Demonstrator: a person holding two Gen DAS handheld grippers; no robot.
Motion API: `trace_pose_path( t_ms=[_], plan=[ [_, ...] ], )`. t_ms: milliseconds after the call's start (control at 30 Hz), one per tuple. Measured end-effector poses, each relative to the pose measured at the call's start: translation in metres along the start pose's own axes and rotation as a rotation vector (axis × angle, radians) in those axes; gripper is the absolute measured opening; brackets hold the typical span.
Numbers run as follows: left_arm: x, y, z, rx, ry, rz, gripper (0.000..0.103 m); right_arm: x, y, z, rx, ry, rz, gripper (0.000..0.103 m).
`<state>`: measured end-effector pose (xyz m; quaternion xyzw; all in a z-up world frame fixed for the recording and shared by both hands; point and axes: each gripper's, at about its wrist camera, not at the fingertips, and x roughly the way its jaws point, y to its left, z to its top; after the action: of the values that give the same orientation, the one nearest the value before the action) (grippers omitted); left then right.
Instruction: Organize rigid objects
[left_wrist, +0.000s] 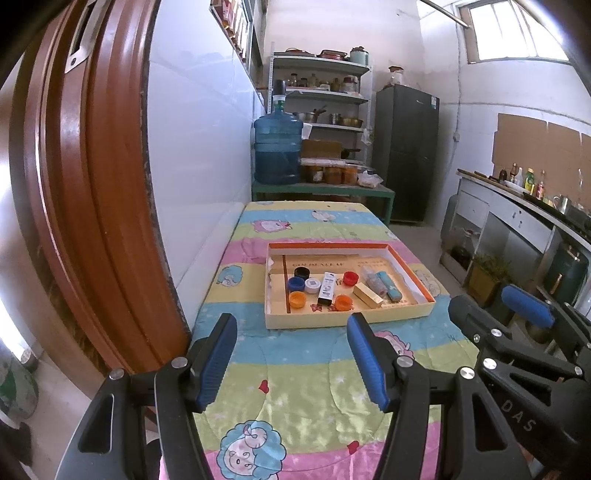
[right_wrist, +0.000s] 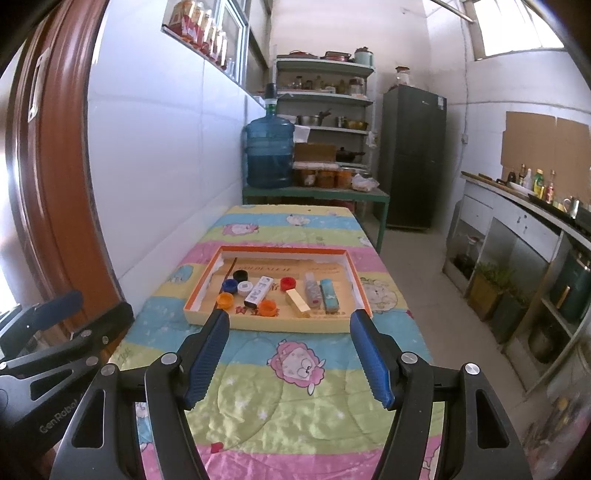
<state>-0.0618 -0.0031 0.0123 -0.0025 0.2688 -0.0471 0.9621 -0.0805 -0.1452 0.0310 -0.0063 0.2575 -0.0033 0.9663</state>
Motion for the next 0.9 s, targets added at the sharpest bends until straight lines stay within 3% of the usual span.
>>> trace_pose_path(
  t_ms=[900],
  plan=[
    [0.015, 0.001, -0.007, 0.004, 0.035, -0.013, 0.062, 0.010, 0.000, -0.006, -0.003, 0.019, -0.011, 0.070]
  ],
)
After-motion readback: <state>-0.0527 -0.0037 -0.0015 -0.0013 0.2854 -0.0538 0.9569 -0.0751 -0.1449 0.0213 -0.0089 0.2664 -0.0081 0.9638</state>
